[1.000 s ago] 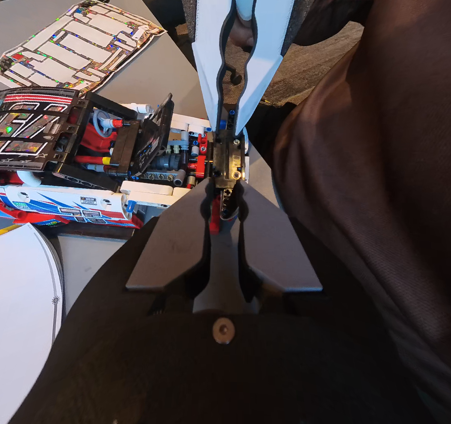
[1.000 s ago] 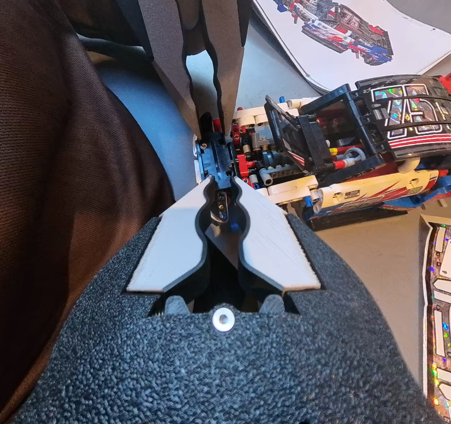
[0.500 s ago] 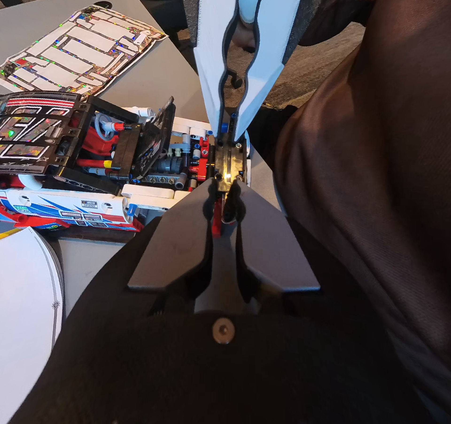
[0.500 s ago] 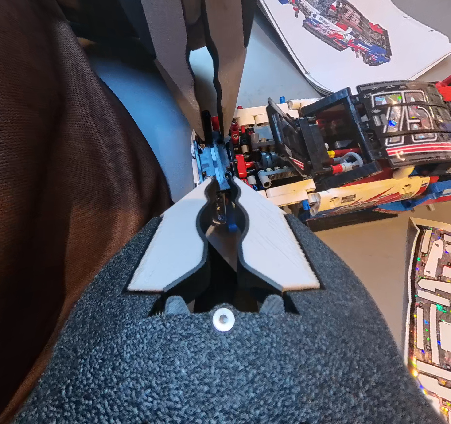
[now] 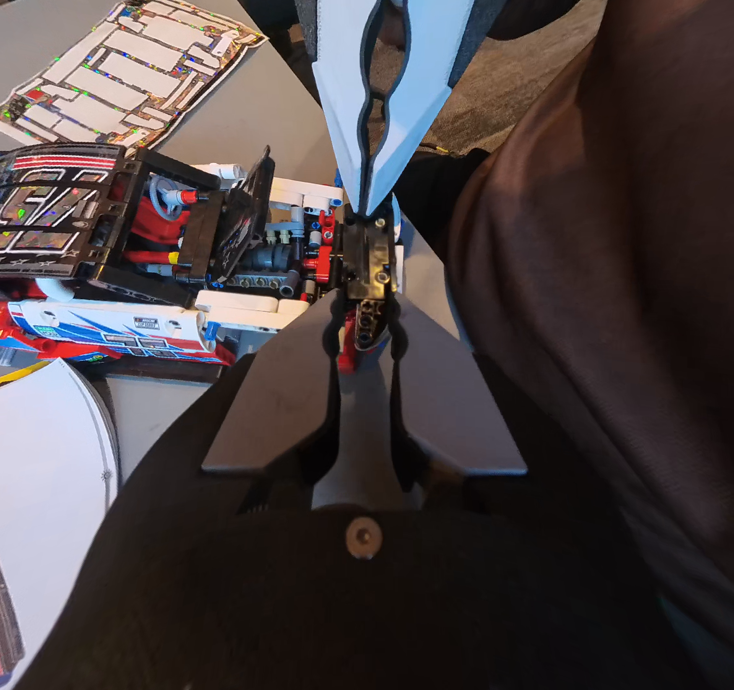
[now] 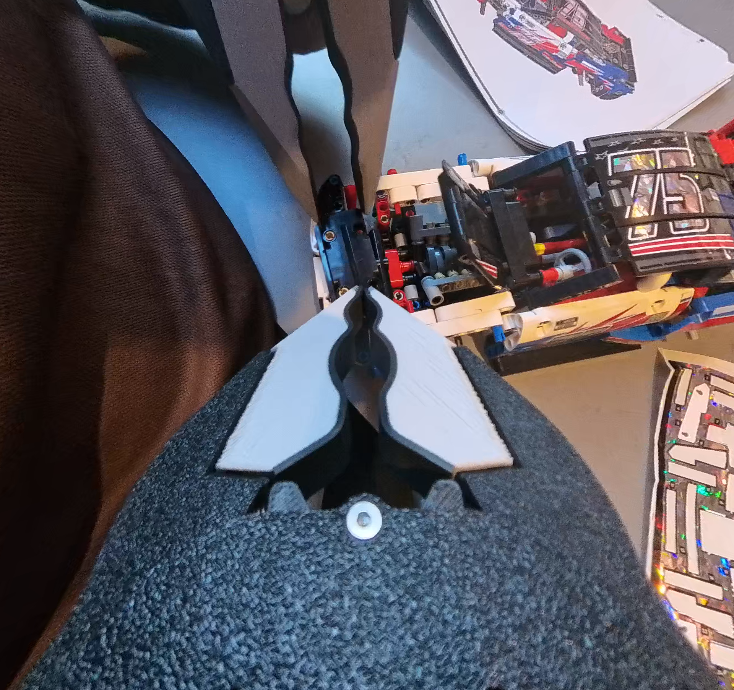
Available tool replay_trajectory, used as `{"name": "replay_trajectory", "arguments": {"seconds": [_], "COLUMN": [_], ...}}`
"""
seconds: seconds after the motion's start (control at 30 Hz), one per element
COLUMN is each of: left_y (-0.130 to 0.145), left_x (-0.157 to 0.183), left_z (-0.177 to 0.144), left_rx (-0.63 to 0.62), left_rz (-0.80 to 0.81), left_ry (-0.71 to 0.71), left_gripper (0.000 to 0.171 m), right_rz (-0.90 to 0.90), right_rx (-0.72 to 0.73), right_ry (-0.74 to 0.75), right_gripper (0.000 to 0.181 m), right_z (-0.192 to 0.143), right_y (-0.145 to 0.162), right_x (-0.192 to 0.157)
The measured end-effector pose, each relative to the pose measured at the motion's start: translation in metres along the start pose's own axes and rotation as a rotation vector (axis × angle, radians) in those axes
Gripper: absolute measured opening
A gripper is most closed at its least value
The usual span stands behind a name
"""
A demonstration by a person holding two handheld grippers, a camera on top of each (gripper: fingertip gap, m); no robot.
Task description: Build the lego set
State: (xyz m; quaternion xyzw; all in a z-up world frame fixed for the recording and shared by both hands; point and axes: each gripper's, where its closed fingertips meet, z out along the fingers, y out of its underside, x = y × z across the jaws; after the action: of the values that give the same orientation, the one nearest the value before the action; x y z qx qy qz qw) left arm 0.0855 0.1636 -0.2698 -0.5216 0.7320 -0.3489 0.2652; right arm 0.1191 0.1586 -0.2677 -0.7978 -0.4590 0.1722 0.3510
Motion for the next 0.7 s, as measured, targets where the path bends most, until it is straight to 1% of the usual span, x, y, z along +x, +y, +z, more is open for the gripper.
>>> {"name": "replay_trajectory", "arguments": {"seconds": [0.13, 0.17, 0.23, 0.27, 0.43, 0.7], "left_y": [-0.001, -0.001, -0.001, -0.001, -0.001, -0.002], "left_x": [-0.001, -0.001, -0.001, -0.001, -0.001, -0.001], "left_z": [0.001, 0.001, 0.001, 0.001, 0.001, 0.002], "left_rx": [-0.003, -0.002, 0.001, 0.003, 0.021, 0.015], "left_rz": [0.011, 0.011, 0.007, 0.005, -0.016, -0.009], "left_ry": [-0.006, -0.005, 0.001, 0.004, 0.030, 0.058], "left_gripper": [0.019, 0.019, 0.019, 0.019, 0.019, 0.018], "right_rz": [0.005, 0.015, 0.032, 0.023, -0.102, -0.046], "right_rx": [0.000, 0.003, 0.017, 0.023, -0.005, -0.026], "right_ry": [0.001, -0.002, -0.011, -0.025, -0.001, -0.034], "right_gripper": [0.003, 0.007, 0.029, 0.031, 0.024, 0.025], "right_z": [-0.001, -0.002, -0.003, -0.003, 0.007, 0.009], "right_y": [0.000, 0.000, -0.002, -0.003, -0.007, -0.007], "right_x": [-0.001, 0.000, 0.000, -0.002, -0.007, -0.006]}}
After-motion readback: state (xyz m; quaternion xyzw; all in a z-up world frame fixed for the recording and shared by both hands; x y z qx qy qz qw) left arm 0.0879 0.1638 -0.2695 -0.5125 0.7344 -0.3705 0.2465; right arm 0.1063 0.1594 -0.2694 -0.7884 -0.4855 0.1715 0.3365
